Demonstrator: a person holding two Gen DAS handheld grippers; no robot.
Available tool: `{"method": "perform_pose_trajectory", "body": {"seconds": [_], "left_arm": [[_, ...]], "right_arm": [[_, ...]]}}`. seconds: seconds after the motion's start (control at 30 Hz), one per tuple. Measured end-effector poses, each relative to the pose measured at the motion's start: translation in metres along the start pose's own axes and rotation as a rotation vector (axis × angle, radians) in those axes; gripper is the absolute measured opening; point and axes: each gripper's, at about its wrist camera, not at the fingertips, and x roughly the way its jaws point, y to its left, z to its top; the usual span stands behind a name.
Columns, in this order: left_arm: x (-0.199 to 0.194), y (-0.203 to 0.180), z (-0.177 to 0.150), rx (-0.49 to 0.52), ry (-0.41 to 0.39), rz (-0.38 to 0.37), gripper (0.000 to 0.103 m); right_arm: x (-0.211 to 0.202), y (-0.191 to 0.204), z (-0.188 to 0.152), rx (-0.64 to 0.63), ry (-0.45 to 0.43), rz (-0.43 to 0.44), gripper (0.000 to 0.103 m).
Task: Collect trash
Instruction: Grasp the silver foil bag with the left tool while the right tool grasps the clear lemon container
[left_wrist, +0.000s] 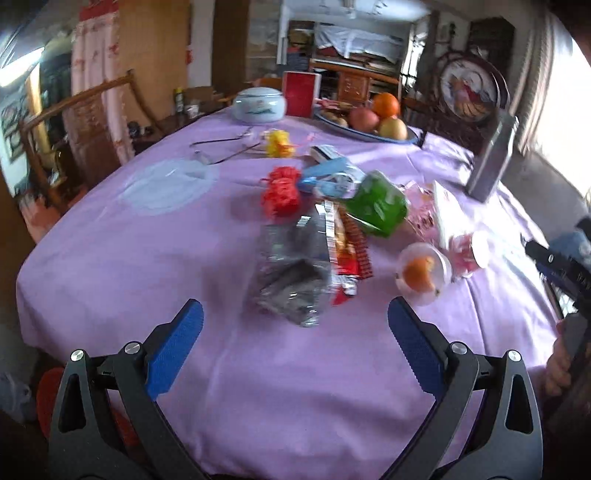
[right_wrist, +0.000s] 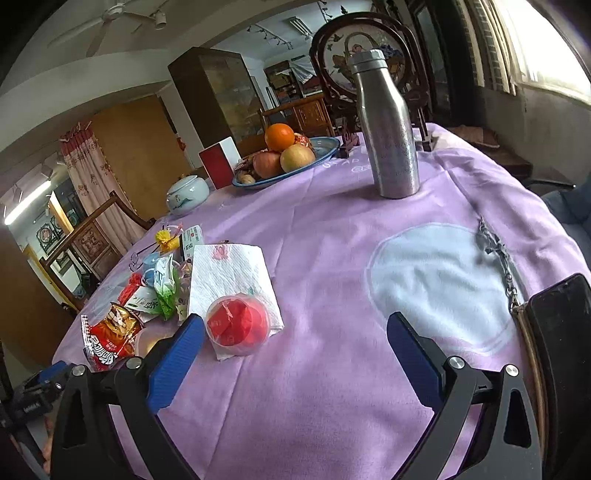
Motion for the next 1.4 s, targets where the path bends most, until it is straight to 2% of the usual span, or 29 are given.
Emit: {"method": "perform_pose_trajectory", "body": {"seconds": [0.27,0.37,0.53,0.57,0.6,0.67,0.7,0.73,0.87,0.93,1.07,1.23,1.3,1.33,1.37,1.4], "left_arm": [[0.033,-0.003,0.026,0.034,-0.015,0.04,0.096],[0.048,0.002,0.037,0.034,0.032,-0.019,0.096],[0.065,-0.004,0.034,0.039,0.093,-0.07,0.094],[0.065,-0.005,0.032,0.034,0.088,-0.073,0.083],[0.065,-0.004,0.03,0.028,0.083,-0.083,0.063],[0.061,0.0,0.028,-0.005,0.08,-0.119,0.053],[0.056,0.006,0.027,-0.036,0.064,-0.135,0.042],[0.05,0.011,0.027,-0.053,0.051,-0.144,0.037],[0.029,0.029,0.026,-0.09,0.011,-0.142,0.037],[0.021,0.037,0.024,-0.095,0.0,-0.123,0.037],[0.012,0.052,0.018,-0.116,-0.01,-0.096,0.037],[-0.003,0.075,0.012,-0.15,-0.04,-0.08,0.037],[-0.008,0.084,0.01,-0.166,-0.047,-0.074,0.037],[-0.01,0.089,0.01,-0.171,-0.05,-0.07,0.037],[-0.013,0.095,0.009,-0.18,-0.055,-0.063,0.037],[-0.015,0.099,0.009,-0.185,-0.058,-0.06,0.037]], "right_arm": [[0.0,0.002,-0.001,-0.002,0.011,0.01,0.097],[0.001,0.003,-0.001,-0.004,0.016,0.013,0.097],[0.001,0.007,-0.002,-0.026,0.017,0.022,0.097],[0.0,0.009,-0.002,-0.035,0.016,0.026,0.097],[0.0,0.01,-0.002,-0.04,0.015,0.028,0.097],[-0.002,0.014,-0.003,-0.058,0.01,0.045,0.097],[-0.004,0.017,-0.003,-0.07,0.003,0.057,0.097],[-0.006,0.019,-0.004,-0.081,-0.006,0.068,0.097],[-0.015,0.04,-0.011,-0.14,-0.033,0.172,0.097],[-0.013,0.059,-0.016,-0.185,-0.009,0.211,0.095],[0.006,0.102,-0.024,-0.253,0.084,0.251,0.088],[0.046,0.132,-0.021,-0.263,0.193,0.182,0.081],[0.063,0.134,-0.019,-0.238,0.24,0.155,0.075],[0.071,0.134,-0.02,-0.224,0.262,0.153,0.062],[0.075,0.133,-0.021,-0.219,0.274,0.154,0.034],[0.08,0.133,-0.021,-0.203,0.29,0.161,0.032]]}}
